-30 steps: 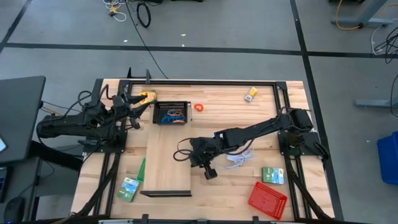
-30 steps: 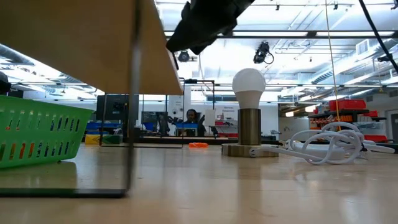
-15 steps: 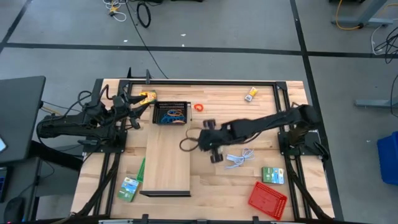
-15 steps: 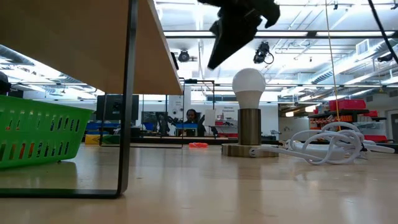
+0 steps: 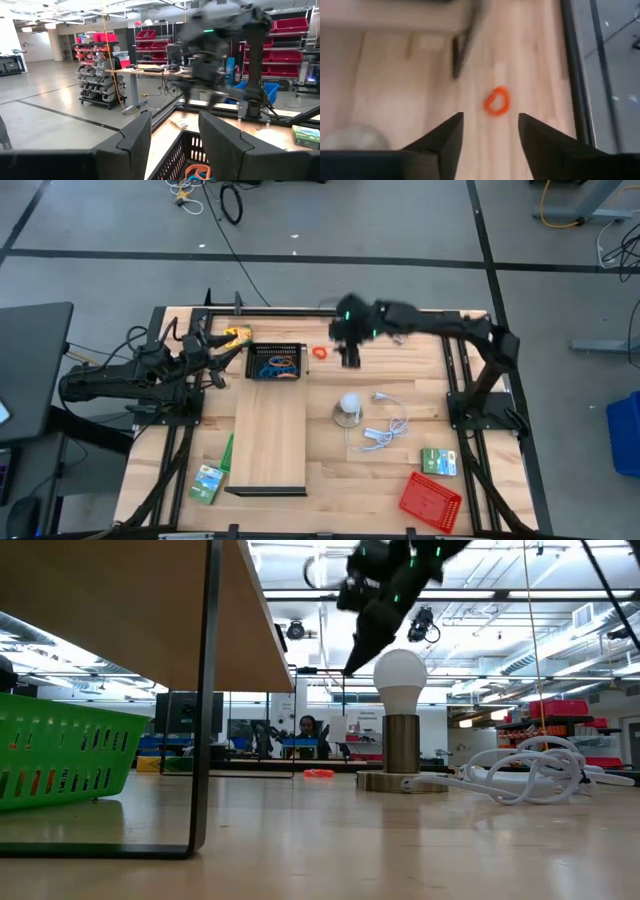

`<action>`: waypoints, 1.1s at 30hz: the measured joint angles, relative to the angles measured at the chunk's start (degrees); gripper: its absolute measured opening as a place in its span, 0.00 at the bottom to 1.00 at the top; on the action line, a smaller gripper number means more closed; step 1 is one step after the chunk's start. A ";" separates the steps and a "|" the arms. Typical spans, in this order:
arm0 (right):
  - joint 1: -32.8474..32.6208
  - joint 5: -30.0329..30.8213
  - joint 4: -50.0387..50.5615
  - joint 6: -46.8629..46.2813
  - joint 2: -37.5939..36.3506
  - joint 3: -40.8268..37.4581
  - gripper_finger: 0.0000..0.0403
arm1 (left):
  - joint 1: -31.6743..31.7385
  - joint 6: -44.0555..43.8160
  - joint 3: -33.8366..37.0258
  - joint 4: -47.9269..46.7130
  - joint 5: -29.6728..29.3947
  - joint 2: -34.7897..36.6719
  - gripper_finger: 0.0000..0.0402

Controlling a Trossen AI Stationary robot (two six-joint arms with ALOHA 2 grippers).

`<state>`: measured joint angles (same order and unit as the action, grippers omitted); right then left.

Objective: Pick & Place Office Desk Supplies
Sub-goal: Put the orange spiral keychain into the green bin

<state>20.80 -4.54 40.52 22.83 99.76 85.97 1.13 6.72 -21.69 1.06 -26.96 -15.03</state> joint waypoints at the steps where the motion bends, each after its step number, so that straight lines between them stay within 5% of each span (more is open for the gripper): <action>1: 2.89 -3.32 -2.02 0.12 0.67 0.00 0.51 | 0.00 0.08 0.00 -0.02 0.00 0.00 0.42; 5: 11.90 -14.87 -8.10 -1.88 5.77 0.04 0.53 | 0.02 0.19 0.00 0.00 0.00 0.00 0.42; 9: 14.76 -17.63 -7.45 -1.97 12.96 0.64 0.48 | 0.02 0.17 0.00 0.02 0.00 0.00 0.42; 21: 10.77 -11.73 7.12 4.28 30.71 21.27 0.45 | 0.04 0.54 0.00 0.03 -1.09 0.00 0.42; 33: 9.22 -8.96 6.41 5.55 34.19 21.99 0.45 | 0.04 1.42 0.00 0.02 -1.09 0.00 0.42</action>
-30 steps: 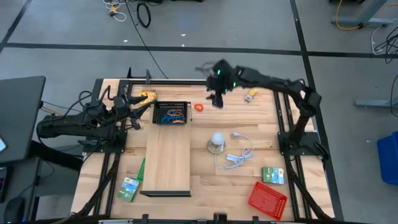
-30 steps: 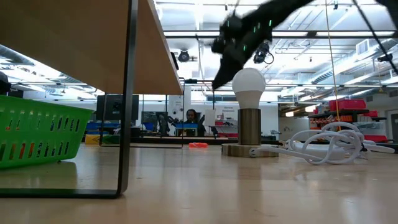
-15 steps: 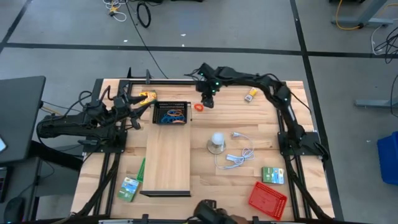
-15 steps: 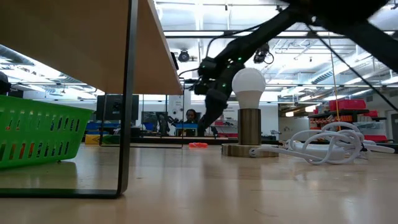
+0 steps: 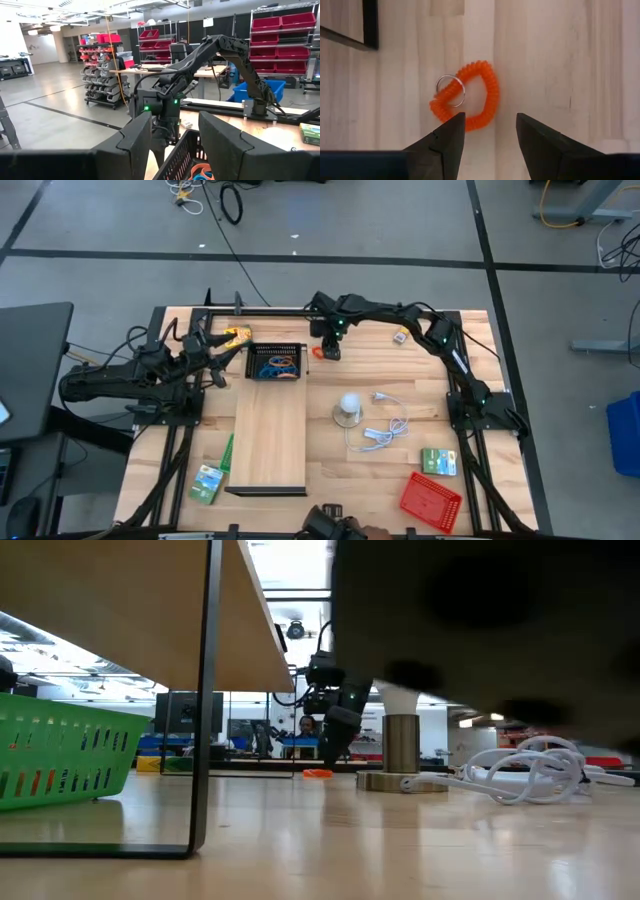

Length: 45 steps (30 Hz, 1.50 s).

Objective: Pick & Place Office Desk Supplies
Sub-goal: Put the orange spiral keychain into the green bin

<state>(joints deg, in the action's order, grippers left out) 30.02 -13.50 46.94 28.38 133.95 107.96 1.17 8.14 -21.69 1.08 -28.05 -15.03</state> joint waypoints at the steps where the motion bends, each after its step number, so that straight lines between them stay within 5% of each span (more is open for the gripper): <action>1: 0.00 0.02 0.36 -0.21 0.00 0.32 0.45 | 0.00 0.00 0.00 0.01 0.00 0.00 0.42; 17: -0.63 0.04 0.01 -1.63 0.39 0.79 0.44 | 0.00 0.00 -0.02 0.02 0.00 -0.02 0.42; 25: -0.53 2.67 -1.02 0.46 0.39 0.81 0.18 | 0.00 -0.19 0.00 0.02 0.00 -0.02 0.42; 30: -0.55 2.89 -0.92 1.02 0.39 0.81 0.16 | 0.00 -0.17 0.00 0.22 0.00 -0.02 0.42; 37: -0.55 4.89 7.42 0.59 0.34 3.29 0.18 | 0.00 -0.65 -0.01 0.18 0.00 0.00 0.42; 45: -3.68 -2.21 15.34 4.64 -0.01 8.06 0.42 | 0.00 -0.64 0.00 -0.10 0.00 0.02 0.42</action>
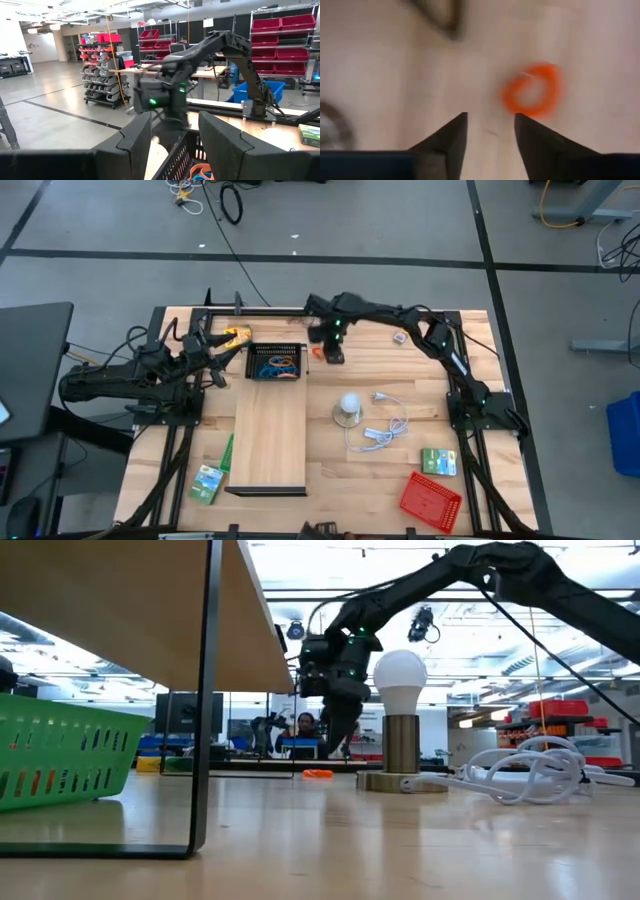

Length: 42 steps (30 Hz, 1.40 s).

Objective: Pick & Place Office Desk Supplies
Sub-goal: Put the orange spiral keychain into the green bin

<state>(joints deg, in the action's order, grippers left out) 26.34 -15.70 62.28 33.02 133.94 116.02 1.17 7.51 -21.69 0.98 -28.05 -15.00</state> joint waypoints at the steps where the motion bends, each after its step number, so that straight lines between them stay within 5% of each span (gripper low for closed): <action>1: -0.86 0.08 0.29 0.59 0.04 -0.09 0.45 | 0.00 0.19 -0.02 -0.02 0.00 0.00 0.42; 13: -3.46 15.45 3.83 6.12 -0.31 -0.17 0.47 | -0.04 0.48 0.00 -0.45 0.67 -0.02 0.42; 26: -0.84 13.59 0.43 16.50 1.03 -0.23 0.45 | -0.04 -0.21 0.00 -0.42 2.67 -0.02 0.42; 30: -0.24 4.31 2.86 11.90 0.73 -0.21 0.45 | -0.04 -0.19 0.00 -0.48 2.67 -0.02 0.42; 36: 1.13 -20.68 3.59 6.12 -1.72 -0.12 0.45 | 0.00 -0.19 0.00 -0.84 2.67 0.00 0.42; 42: 3.60 -28.15 -0.28 4.51 -1.36 -0.13 0.39 | 0.00 -1.48 0.00 -0.83 3.43 -0.02 0.42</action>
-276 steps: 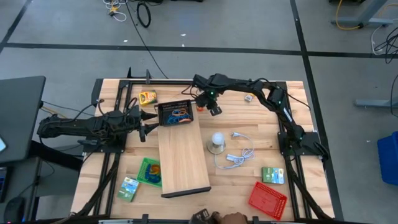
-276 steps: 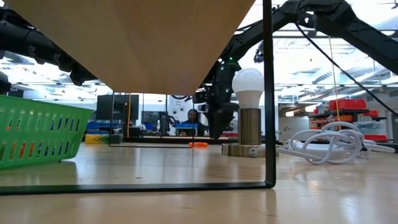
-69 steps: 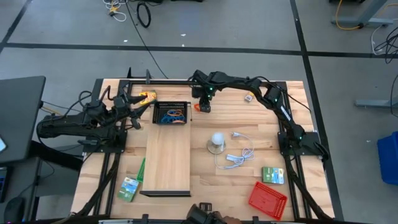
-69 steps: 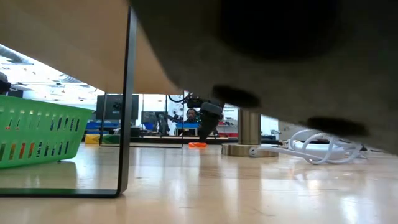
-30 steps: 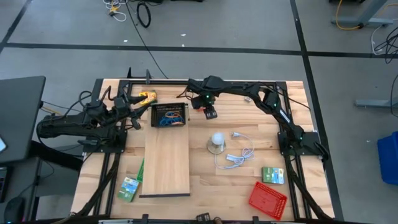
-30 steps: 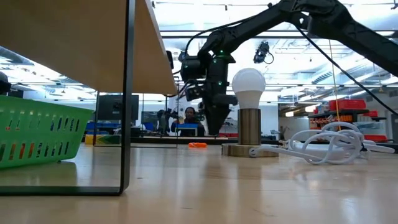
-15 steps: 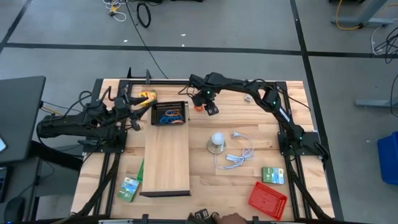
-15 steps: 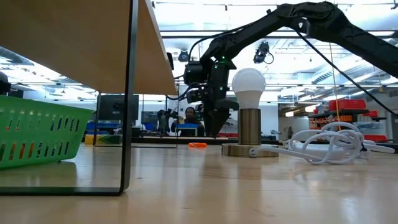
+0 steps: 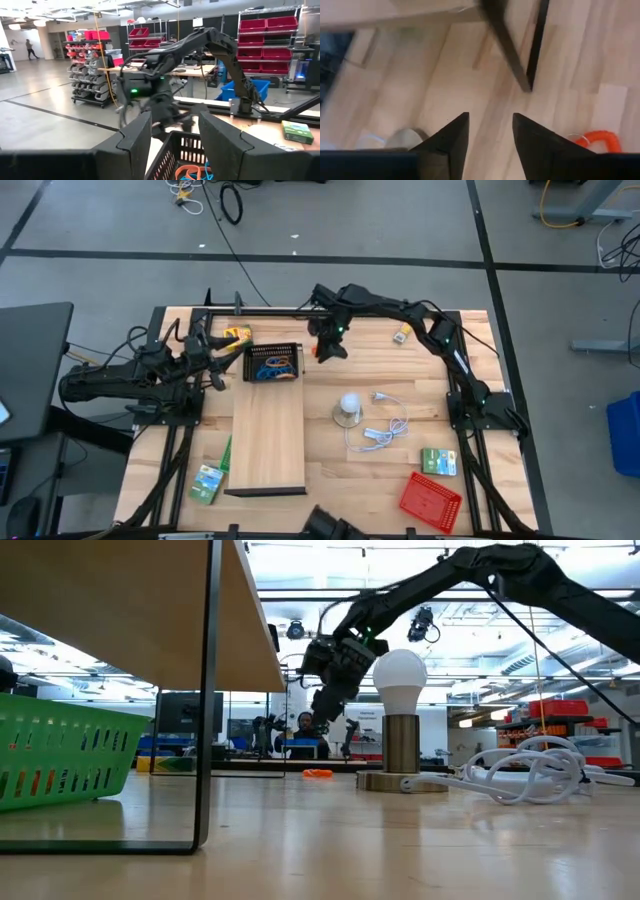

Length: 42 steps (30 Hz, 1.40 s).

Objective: Pick & Place Office Desk Supplies
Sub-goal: Put the orange spiral keychain into the green bin

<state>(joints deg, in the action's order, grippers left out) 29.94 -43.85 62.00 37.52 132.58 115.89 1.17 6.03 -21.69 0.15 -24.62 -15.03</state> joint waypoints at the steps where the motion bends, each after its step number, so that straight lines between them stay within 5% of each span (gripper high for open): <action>1: 0.74 -2.31 -0.10 -0.52 0.21 -0.02 0.38 | 0.00 -0.35 0.00 -0.01 0.48 0.00 0.42; 4: 3.02 -8.20 -2.00 -2.40 0.24 -0.04 0.32 | 0.00 -0.81 0.00 0.02 0.90 0.00 0.42; 8: 5.68 -8.09 -6.98 -7.45 0.21 -0.04 0.28 | 0.00 -0.79 -0.02 0.03 0.72 0.00 0.42; 13: 6.19 8.20 -10.87 -12.89 0.19 -0.01 0.28 | 0.00 -0.76 0.00 0.03 0.69 0.00 0.42; 17: 3.37 24.95 -6.19 -7.81 0.19 -0.01 0.35 | 0.00 -0.59 0.00 0.03 0.70 0.00 0.42; 20: 1.36 31.78 -2.60 -3.47 0.19 -0.01 0.43 | 0.00 -0.57 0.00 0.03 0.70 0.00 0.42; 26: -0.95 38.00 0.83 3.50 0.85 0.02 0.53 | 0.00 -0.55 0.00 0.05 0.70 0.00 0.42; 42: -3.20 45.18 -2.86 10.93 5.72 0.58 0.49 | 0.00 -0.47 -0.01 0.05 0.68 -0.02 0.42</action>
<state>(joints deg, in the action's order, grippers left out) 26.74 1.33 59.14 48.46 138.30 116.46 1.17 5.56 -21.70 0.20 -23.94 -15.05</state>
